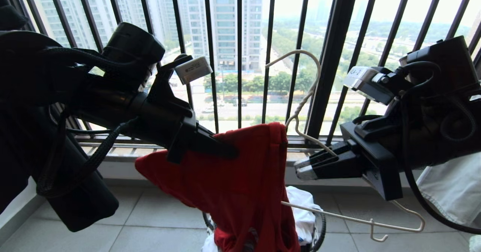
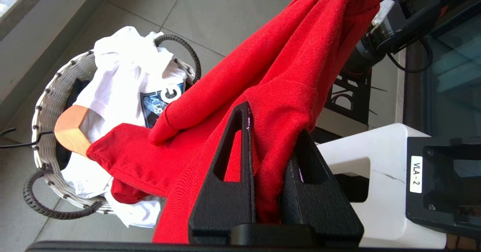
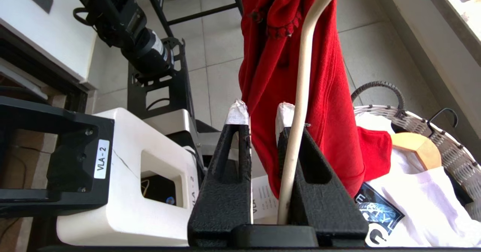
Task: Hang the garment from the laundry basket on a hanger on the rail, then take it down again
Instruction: Hang the clothes on the clothes rack
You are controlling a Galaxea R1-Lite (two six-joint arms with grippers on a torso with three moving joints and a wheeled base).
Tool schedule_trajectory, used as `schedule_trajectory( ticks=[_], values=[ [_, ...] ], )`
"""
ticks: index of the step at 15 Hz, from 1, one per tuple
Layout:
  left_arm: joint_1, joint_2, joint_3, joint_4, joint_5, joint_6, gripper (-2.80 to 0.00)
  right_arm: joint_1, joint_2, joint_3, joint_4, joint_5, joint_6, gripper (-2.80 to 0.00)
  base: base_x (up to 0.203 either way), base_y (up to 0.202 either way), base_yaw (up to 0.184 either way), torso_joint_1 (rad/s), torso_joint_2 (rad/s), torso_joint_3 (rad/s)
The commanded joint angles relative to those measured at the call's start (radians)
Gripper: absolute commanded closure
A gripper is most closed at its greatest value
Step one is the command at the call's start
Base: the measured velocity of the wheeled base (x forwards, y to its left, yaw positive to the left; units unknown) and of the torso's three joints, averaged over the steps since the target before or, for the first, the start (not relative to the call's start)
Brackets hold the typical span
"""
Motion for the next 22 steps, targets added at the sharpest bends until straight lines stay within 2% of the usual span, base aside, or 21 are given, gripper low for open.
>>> schedule_trajectory(
  ticks=[1, 5, 14, 16, 19, 20, 22],
  values=[
    [0.001, 0.002, 0.000, 0.002, -0.006, 0.002, 0.00, 0.000, 0.001, 0.001, 0.005, 0.004, 0.000, -2.80, 0.000, 0.000, 0.000, 0.000, 0.00, 0.000],
    [0.004, 0.000, 0.000, 0.001, -0.005, 0.002, 0.00, -0.017, 0.004, 0.001, -0.021, 0.001, 0.002, -2.80, 0.000, 0.000, 0.000, 0.000, 0.00, 0.000],
    [0.030, -0.024, 0.004, -0.032, -0.006, 0.000, 0.00, -0.141, 0.006, -0.005, -0.100, -0.020, 0.001, -2.80, 0.000, 0.000, 0.000, 0.000, 0.00, 0.000],
    [0.040, -0.034, 0.004, -0.032, -0.006, -0.004, 0.00, -0.191, -0.002, -0.016, -0.100, -0.018, 0.001, -2.80, 0.000, 0.000, 0.000, 0.000, 0.00, 0.000],
    [0.040, -0.055, 0.029, -0.033, -0.009, -0.015, 0.00, -0.208, -0.018, -0.019, -0.094, -0.018, 0.009, -2.80, 0.000, 0.000, 0.000, 0.000, 0.00, 0.000],
    [0.038, -0.053, 0.030, -0.032, -0.009, -0.015, 0.00, -0.222, -0.037, -0.017, -0.088, -0.018, 0.035, -2.80, 0.000, 0.000, 0.000, 0.000, 0.00, 0.000],
    [0.048, -0.049, 0.032, -0.032, -0.009, -0.022, 0.00, -0.248, -0.082, -0.009, -0.061, -0.020, 0.162, -2.80, 0.000, 0.000, 0.000, 0.000, 0.00, 0.000]
  ],
)
